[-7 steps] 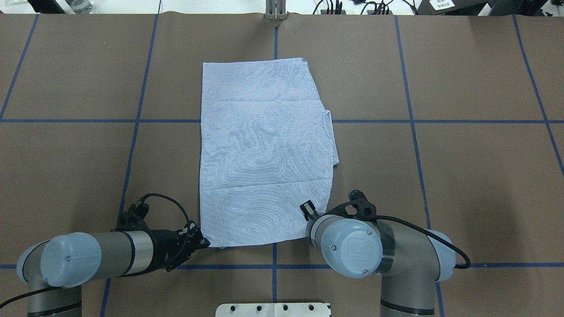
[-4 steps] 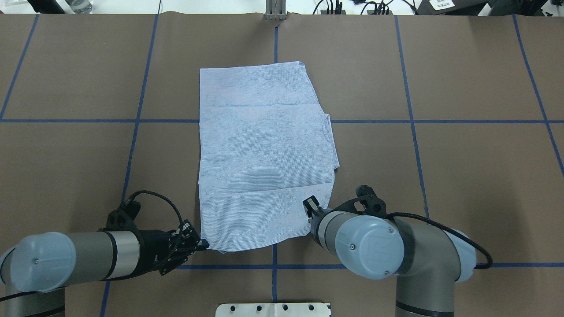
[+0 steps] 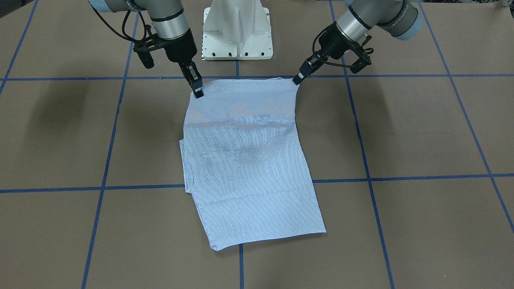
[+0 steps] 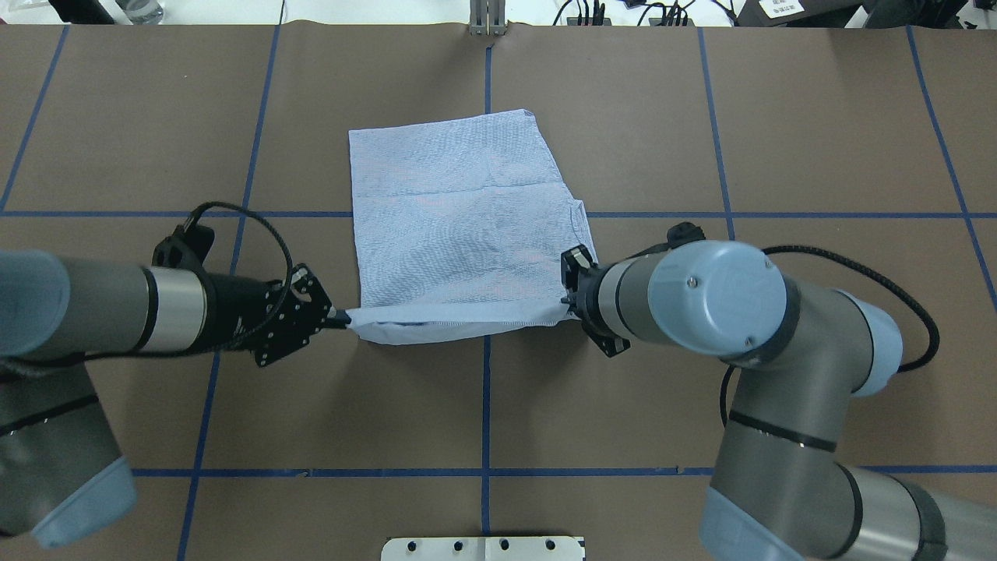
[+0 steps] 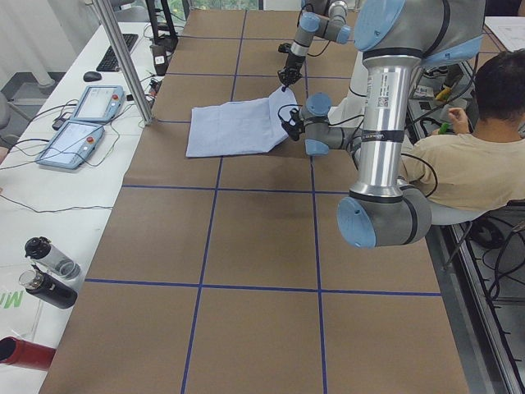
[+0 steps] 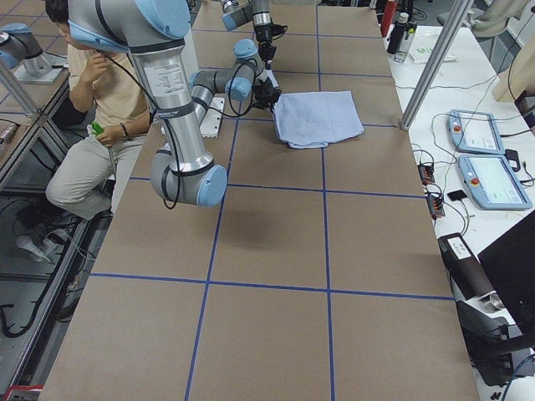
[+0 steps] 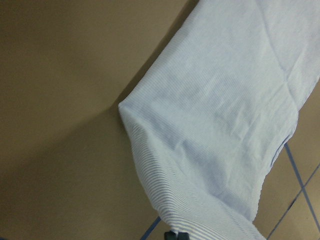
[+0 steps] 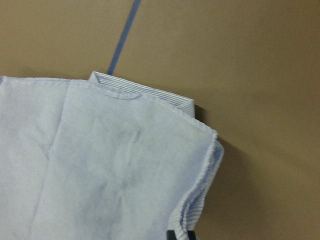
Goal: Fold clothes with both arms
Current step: 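Lift the near edge with both grippers and fold it over toward the far edge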
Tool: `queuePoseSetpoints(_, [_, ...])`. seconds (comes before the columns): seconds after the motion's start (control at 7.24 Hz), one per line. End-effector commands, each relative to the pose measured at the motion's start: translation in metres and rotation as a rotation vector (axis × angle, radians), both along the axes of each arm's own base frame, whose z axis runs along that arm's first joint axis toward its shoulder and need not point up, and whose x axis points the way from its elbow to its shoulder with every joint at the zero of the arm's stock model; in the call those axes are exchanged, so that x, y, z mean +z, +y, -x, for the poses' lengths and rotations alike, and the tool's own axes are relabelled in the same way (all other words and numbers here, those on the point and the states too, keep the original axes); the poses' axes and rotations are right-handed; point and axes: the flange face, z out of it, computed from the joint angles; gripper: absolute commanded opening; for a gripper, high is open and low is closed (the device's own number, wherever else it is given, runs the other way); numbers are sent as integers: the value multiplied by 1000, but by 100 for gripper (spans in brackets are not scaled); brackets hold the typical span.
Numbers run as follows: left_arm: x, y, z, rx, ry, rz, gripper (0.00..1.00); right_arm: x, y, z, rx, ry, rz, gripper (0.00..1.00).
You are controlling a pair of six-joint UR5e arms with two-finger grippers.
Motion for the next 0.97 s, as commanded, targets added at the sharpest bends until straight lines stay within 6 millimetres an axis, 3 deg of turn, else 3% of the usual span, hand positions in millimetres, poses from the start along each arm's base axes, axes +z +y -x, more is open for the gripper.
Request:
queuePoseSetpoints(0.0, [-25, -70, 0, -46, -92, -20, 0, -13, -76, -10, 16, 17, 2, 0])
queuePoseSetpoints(0.14, [-28, -99, 9, -91, -99, -19, 0, -20, -116, -5, 8, 39, 7, 0])
queuePoseSetpoints(0.28, [-28, -121, 5, -109, -116, -21, 0, -27, -152, 15, 4, 70, 23, 0])
queuePoseSetpoints(0.55, [-11, -162, -1, -128, -180, -53, 0, -47, -212, 26, -24, 102, 41, 0])
queuePoseSetpoints(0.83, [0, -210, -14, -143, -236, -63, 0, -47, -253, 42, -27, 105, 26, 0])
